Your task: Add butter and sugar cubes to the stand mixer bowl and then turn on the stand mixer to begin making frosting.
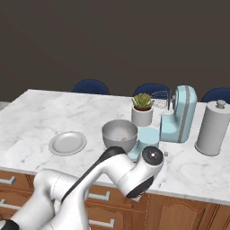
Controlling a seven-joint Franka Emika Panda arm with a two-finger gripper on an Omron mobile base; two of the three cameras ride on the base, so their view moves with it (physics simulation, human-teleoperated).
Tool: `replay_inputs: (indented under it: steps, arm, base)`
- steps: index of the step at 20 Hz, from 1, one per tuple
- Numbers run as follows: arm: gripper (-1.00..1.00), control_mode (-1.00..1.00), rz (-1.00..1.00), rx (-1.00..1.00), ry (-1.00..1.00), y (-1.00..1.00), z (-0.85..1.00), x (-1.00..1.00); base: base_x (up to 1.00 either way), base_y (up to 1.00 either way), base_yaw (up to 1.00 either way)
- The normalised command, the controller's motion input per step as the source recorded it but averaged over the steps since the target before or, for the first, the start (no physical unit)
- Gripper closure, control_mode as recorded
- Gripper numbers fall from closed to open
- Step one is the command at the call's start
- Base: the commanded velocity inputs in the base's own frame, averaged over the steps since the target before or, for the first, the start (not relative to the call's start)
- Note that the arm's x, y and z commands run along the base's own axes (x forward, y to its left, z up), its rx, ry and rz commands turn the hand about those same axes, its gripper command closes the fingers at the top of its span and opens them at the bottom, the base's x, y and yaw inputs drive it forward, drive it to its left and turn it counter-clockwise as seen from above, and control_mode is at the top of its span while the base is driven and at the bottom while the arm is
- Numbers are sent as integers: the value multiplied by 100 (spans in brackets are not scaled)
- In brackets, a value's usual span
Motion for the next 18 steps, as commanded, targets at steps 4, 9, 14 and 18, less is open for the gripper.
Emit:
replay_inputs:
  steps: [4,9,14,18]
  arm:
    - [-100,-100,-8,7,-9,-22,-31,7]
    - [-100,-100,-8,9,-11,-42,-6,22]
    - [-100,-100,-8,12,-10,-59,-3,19]
    - [-100,-100,-3,16,-8,-50,-2,40]
  base:
    - [0,0,0]
    - [0,0,0]
    - [0,0,0]
    - [0,0,0]
